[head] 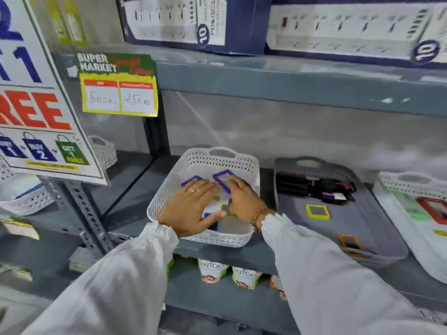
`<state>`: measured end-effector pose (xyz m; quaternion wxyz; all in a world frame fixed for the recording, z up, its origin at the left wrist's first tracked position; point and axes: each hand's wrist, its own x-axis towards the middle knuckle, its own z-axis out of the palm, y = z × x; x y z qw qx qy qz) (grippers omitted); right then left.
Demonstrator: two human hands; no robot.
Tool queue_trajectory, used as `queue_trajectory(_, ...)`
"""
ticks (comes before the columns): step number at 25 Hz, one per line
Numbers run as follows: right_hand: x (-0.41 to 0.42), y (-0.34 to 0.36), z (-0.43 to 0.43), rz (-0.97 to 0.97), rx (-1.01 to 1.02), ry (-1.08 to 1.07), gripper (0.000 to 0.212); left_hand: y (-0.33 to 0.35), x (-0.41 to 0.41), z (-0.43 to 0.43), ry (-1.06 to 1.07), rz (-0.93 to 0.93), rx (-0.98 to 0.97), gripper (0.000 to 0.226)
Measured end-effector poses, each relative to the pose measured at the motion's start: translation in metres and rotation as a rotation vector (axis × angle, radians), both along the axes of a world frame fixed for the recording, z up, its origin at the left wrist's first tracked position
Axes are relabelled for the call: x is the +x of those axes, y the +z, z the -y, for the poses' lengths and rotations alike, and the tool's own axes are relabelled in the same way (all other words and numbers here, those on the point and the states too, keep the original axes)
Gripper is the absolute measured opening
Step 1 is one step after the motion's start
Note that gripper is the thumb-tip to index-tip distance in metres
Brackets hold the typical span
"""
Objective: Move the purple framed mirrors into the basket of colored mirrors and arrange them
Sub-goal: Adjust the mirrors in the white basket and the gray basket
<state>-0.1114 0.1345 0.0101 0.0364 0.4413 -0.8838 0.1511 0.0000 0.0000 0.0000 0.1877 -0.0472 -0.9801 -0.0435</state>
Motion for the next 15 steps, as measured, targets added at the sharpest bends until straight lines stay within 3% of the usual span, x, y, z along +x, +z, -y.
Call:
queue_trajectory(2,-0.005,-0.006,0.01,0.192,0.206,-0.005,0.059,-0.006,-0.005,0.003,-0.05,-0.011,0.02,0.075)
queue_trajectory(4,-0.012,-0.018,0.015,0.218,0.299,-0.036,0.044,-0.01,-0.003,0.006,-0.1,-0.063,0.014,0.07)
queue_trajectory(9,-0.015,-0.034,0.024,0.167,0.438,-0.071,0.034,-0.024,0.008,0.019,-0.121,-0.121,-0.028,0.067)
queue_trajectory(15,-0.02,-0.04,0.025,0.095,0.421,-0.075,0.032,-0.042,0.015,0.016,-0.224,-0.274,-0.174,0.05)
